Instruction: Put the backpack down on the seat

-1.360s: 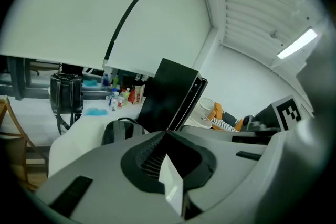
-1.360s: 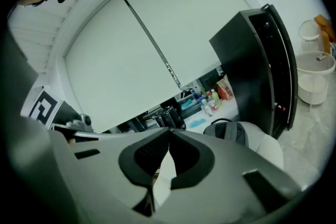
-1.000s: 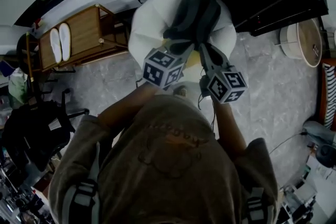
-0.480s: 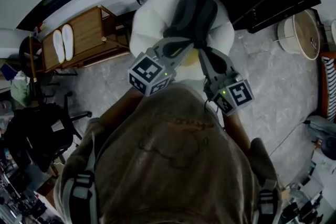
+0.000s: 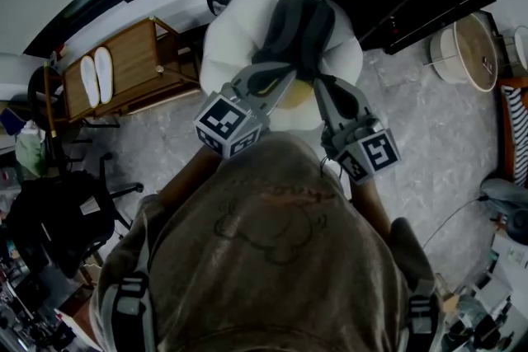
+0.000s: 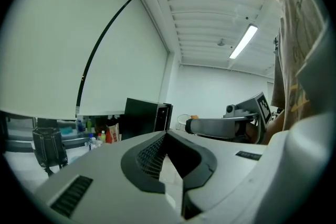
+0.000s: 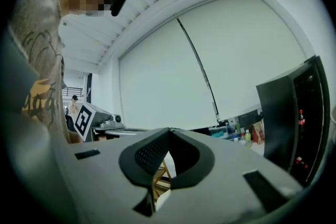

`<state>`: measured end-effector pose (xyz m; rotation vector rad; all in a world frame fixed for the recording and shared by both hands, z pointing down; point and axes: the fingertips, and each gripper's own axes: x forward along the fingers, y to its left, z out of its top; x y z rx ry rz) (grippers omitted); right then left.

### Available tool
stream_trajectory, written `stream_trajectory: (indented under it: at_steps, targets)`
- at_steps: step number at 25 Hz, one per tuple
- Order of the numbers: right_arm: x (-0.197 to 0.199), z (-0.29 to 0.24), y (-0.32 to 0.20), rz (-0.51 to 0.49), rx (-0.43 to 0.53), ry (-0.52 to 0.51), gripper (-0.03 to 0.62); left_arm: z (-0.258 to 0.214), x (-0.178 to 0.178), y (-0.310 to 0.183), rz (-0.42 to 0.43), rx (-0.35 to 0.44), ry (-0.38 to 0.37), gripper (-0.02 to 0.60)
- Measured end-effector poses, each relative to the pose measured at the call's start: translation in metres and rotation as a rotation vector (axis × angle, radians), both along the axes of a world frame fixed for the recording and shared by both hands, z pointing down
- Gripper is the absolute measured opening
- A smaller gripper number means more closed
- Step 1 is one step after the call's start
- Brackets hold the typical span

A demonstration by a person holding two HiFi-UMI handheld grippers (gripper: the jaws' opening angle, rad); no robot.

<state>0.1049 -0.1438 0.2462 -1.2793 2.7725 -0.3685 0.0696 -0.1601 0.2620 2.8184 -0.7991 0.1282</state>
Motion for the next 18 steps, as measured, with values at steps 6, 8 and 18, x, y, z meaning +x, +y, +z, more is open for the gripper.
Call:
stream_trajectory:
  at_steps: [6, 8, 18]
  targets:
    - [-0.002, 0.002, -0.001, -0.008, -0.005, -0.005, -0.002, 0.0, 0.002, -0.004, -0.007, 0.002, -0.003, -0.002]
    - [-0.003, 0.002, -0.001, -0.01, -0.007, -0.005, -0.002, 0.001, 0.002, -0.005, -0.013, -0.006, -0.007, -0.002]
    - [-0.008, 0.011, 0.001, -0.013, -0.018, 0.02, -0.002, 0.012, -0.004, 0.0, -0.028, -0.04, -0.015, -0.002]
